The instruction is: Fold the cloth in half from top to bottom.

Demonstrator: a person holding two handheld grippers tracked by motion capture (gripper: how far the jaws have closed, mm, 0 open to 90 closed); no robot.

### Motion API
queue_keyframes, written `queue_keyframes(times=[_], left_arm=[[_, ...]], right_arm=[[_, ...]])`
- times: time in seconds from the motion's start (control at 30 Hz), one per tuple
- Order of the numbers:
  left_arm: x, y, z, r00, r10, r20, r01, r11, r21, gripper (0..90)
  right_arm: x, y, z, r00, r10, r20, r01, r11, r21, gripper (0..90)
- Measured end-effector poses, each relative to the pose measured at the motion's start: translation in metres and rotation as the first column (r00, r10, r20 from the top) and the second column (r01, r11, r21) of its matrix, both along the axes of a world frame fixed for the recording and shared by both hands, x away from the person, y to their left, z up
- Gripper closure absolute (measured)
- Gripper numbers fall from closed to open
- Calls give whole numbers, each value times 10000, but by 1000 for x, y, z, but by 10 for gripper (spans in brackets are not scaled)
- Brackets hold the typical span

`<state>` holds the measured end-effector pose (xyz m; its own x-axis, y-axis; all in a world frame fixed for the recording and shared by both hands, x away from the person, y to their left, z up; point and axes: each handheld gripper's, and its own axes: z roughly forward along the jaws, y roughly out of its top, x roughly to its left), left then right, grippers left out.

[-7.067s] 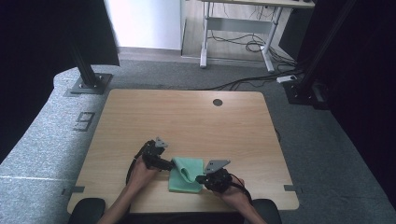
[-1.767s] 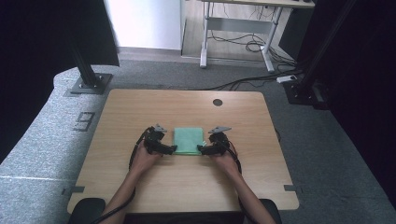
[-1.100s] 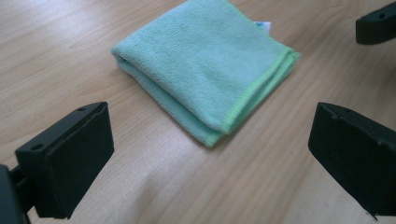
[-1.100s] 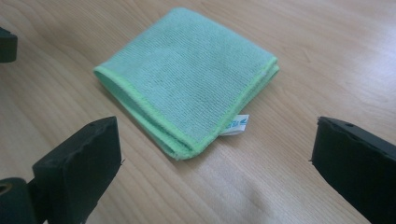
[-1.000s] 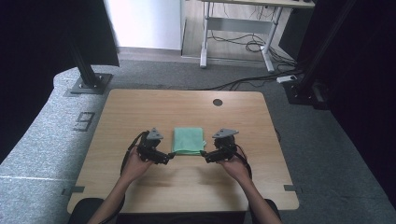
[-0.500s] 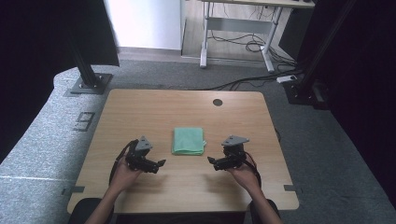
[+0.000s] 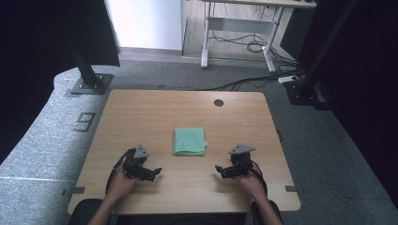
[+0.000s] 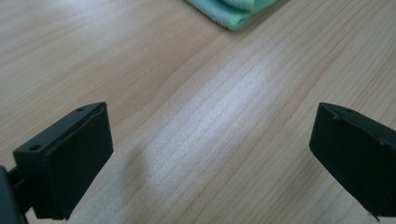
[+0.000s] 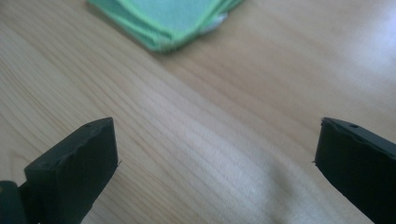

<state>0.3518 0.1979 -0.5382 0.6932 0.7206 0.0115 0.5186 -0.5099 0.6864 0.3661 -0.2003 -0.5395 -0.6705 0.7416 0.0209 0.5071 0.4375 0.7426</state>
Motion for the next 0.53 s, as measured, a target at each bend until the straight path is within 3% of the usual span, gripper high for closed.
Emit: queue_keyframes(times=[0.2,0.3,0.53], left_arm=[[2,-4,-11,9992,26,-391,-21,9999,115,0],[3,-5,-11,9992,100,-397,-95,9999,113,0],[3,-5,-11,9990,200,-399,-195,9997,124,0]], right_arm=[[2,-1,-14,9997,16,-243,-19,9999,-104,0],[2,1,-17,9998,39,-198,-47,9993,-374,0],[2,1,-17,9998,43,-191,-50,9992,-387,0]])
